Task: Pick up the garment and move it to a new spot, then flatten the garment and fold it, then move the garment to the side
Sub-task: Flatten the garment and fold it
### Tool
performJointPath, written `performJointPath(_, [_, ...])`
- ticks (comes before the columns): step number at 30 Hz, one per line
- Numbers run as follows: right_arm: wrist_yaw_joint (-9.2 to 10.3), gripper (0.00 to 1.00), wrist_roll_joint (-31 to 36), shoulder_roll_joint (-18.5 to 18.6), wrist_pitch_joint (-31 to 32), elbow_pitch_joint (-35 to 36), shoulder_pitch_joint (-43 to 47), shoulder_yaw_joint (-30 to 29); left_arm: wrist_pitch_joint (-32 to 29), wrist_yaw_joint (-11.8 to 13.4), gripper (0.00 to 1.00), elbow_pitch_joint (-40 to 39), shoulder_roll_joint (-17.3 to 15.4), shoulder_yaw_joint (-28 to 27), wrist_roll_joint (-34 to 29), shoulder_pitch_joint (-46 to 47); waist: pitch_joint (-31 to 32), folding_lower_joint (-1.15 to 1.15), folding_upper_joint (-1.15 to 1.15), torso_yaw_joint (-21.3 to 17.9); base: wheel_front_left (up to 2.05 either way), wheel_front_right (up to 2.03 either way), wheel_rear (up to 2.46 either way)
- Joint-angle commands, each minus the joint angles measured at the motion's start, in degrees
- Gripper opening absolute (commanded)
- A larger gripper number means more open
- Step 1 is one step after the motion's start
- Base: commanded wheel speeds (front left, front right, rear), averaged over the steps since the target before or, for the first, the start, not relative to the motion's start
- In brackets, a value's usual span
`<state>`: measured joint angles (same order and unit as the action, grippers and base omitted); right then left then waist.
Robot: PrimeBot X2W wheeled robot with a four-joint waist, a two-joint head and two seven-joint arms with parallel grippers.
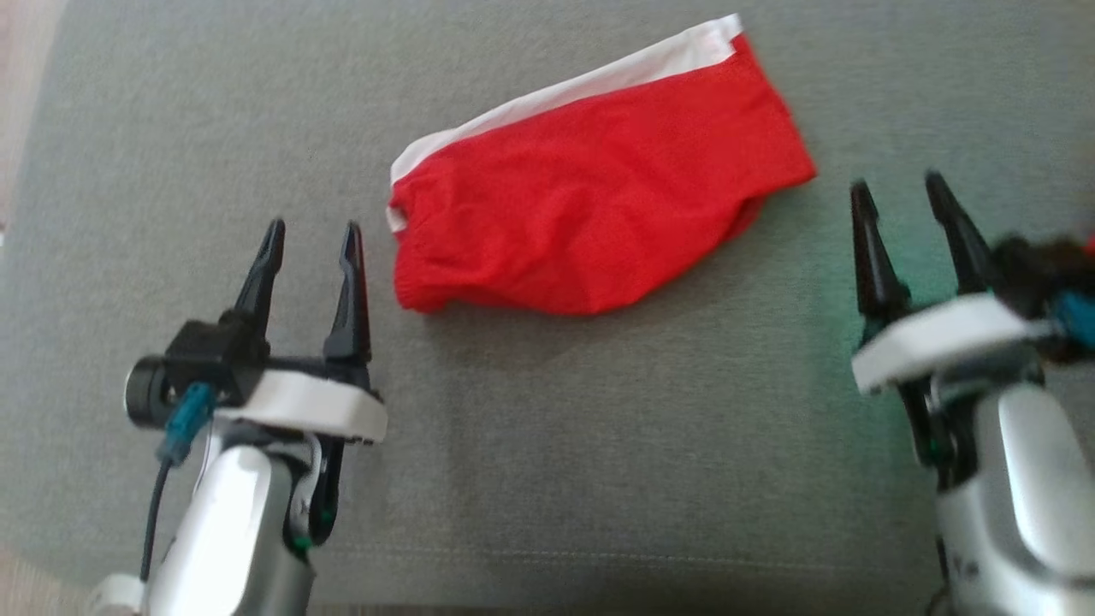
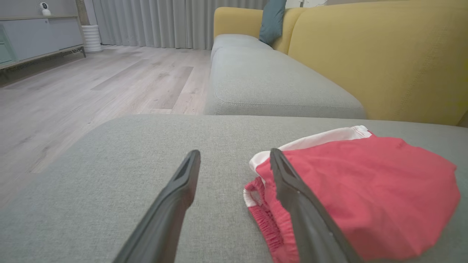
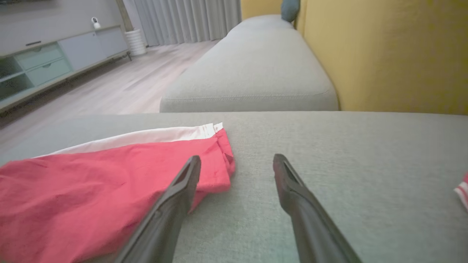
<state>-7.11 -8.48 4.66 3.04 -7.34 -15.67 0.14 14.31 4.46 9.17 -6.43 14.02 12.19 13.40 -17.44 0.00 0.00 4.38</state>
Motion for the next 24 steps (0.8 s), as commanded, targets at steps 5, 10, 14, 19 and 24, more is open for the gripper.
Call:
performJointPath(5, [-0.37,1.00,0.5,2.3,4.7,-7.5,-10.8,3.7,0.7,-1.2,1.00,-1.6,0.4,-2.4,-0.5,4.4,-3.7,0.00,0.00,3.6,0.00,0.00,0.00])
performJointPath(10, [-0.37,1.00,1.8,3.2,9.7,-15.7,-16.1,2.3,0.7,-2.1,1.00,-1.0,1.6,-2.3,-0.5,5.9,-4.4,0.00,0.00,5.6,0.00,0.00,0.00])
performJointPath(14, [-0.37,1.00,2.1,3.0,12.4,-18.7,-17.5,1.9,0.7,-2.4,1.00,-0.6,2.1,-2.7,-0.4,6.4,-4.6,0.00,0.00,6.0,0.00,0.00,0.00])
performJointPath(19, [-0.37,0.00,0.3,2.3,14.6,-21.2,-17.8,2.2,0.7,-3.0,1.00,-0.2,2.5,-3.2,-1.0,6.7,-4.7,0.00,0.00,5.8,0.00,0.00,0.00])
performJointPath(24, [-0.37,0.00,-1.6,2.1,11.9,-20.3,-16.1,3.0,0.7,-3.4,1.00,0.3,2.7,-3.7,-1.7,6.0,-3.5,0.00,0.00,4.9,0.00,0.00,0.00])
